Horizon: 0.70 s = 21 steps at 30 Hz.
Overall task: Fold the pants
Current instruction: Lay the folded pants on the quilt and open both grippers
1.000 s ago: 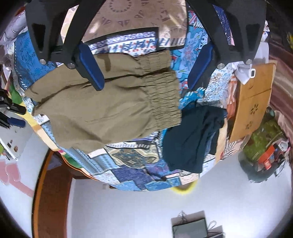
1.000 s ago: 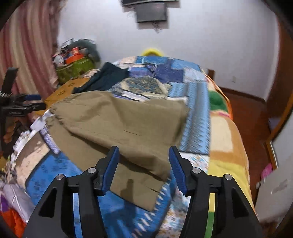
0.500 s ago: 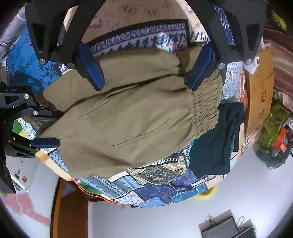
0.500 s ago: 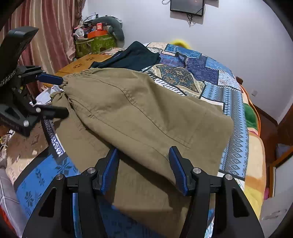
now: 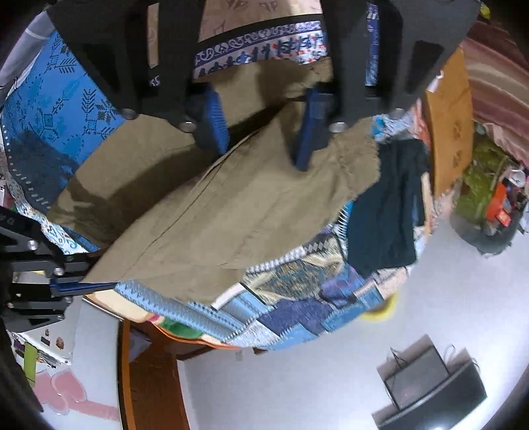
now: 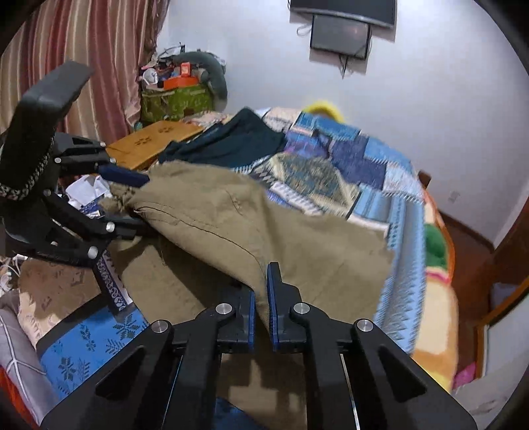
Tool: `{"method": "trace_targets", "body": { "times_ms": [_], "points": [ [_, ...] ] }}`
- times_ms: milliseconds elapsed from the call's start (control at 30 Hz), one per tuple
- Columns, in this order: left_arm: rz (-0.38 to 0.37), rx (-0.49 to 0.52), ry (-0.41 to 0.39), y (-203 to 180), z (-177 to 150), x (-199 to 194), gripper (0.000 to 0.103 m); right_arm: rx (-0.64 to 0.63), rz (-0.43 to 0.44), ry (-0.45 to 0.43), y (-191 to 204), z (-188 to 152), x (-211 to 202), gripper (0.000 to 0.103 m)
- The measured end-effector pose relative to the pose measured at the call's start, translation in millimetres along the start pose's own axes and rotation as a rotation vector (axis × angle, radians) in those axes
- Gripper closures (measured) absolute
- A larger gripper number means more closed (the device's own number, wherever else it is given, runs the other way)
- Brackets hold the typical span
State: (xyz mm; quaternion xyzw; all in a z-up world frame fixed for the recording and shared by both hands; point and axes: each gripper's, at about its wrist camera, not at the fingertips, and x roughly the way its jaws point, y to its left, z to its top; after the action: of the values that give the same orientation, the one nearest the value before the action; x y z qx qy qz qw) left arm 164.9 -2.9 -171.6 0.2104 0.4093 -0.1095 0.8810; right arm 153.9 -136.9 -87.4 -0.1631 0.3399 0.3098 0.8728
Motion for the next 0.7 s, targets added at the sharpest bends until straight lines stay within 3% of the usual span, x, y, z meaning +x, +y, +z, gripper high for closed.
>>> {"method": "trace_targets", "body": {
  "times_ms": [67,133,300,567,700],
  "points": [
    [-0.017,-0.013,-0.031,3,1,-11,0.069,-0.012,-0.008,-0.017,2,2,-11,0.098],
    [-0.020,-0.017,-0.049,5,3,-19,0.084,-0.030,-0.014,-0.031,5,2,-18,0.098],
    [-0.038,-0.032,-0.035,3,-3,-23,0.086,-0.060,-0.011,-0.029,18,-5,-24,0.098],
    [-0.127,-0.108,0.030,0,-30,-16,0.083,0.010,0.040,0.024,21,-29,-9,0.097],
    [-0.156,-0.177,0.043,8,-42,-19,0.068,0.067,0.074,0.063,20,-41,-2,0.095]
  ]
}}
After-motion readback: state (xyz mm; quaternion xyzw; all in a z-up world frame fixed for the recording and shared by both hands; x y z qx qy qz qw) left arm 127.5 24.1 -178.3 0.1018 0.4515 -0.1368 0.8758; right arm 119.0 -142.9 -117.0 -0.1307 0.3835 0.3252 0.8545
